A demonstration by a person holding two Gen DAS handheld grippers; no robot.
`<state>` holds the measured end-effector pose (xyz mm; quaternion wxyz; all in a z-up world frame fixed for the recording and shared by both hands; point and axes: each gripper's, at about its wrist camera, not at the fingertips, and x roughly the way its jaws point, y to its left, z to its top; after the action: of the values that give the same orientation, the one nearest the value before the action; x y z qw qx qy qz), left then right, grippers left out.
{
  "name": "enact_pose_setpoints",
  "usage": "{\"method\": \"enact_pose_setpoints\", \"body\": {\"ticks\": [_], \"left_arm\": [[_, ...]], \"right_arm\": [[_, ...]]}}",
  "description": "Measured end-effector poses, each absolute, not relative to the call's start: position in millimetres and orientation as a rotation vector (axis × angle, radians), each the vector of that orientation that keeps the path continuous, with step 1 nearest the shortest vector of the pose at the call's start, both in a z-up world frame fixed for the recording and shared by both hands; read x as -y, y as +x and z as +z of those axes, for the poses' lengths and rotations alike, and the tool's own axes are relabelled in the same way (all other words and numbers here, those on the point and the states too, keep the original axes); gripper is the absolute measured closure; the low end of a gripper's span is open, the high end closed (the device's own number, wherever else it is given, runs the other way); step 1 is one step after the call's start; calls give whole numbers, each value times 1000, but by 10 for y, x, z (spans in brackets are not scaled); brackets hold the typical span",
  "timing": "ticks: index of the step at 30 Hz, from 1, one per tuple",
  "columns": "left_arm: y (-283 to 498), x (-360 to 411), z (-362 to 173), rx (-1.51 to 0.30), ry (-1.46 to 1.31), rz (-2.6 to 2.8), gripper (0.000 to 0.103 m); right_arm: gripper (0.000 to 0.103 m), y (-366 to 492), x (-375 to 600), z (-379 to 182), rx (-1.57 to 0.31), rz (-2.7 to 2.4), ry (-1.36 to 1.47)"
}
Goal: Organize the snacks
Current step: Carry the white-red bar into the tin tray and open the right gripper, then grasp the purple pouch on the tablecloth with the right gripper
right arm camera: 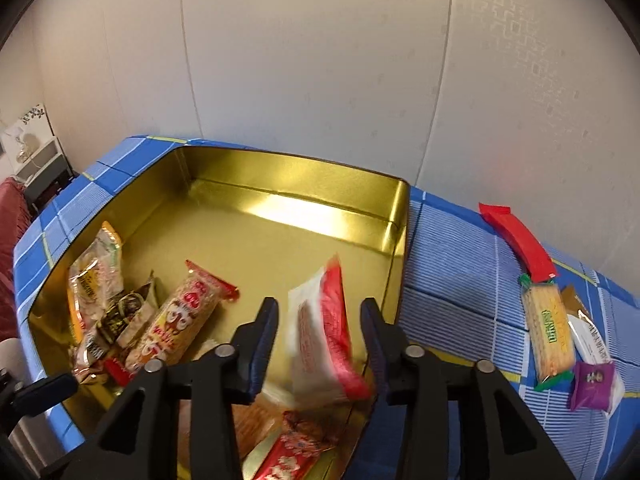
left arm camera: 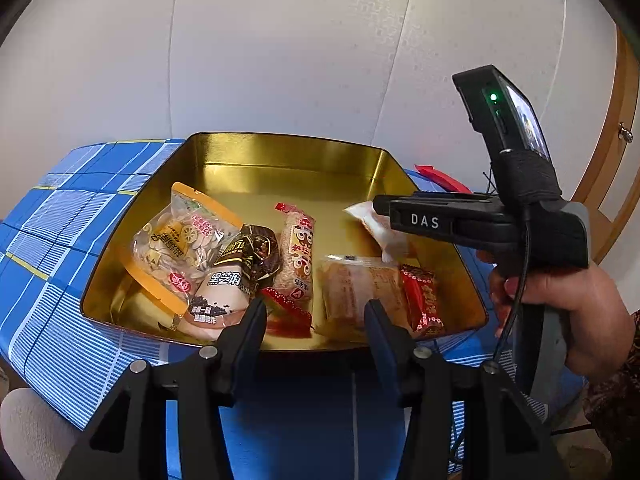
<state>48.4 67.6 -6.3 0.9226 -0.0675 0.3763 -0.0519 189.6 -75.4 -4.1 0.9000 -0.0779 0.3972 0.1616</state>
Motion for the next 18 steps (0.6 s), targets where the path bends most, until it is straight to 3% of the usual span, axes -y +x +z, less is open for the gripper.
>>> {"method": "enact_pose_setpoints", "body": {"ticks": [4, 8, 18], "left_arm": [[455, -669, -49, -766, -145, -101, 52], [434, -647, -34, -762, -157, -106, 52], [376, -567, 15, -747, -163, -110, 51]], "right_arm": [[57, 1804, 926, 49, -767, 348, -82], [45, 1664, 1154, 131, -729, 320, -12], [44, 1259, 1700, 106, -721, 232, 9]]}}
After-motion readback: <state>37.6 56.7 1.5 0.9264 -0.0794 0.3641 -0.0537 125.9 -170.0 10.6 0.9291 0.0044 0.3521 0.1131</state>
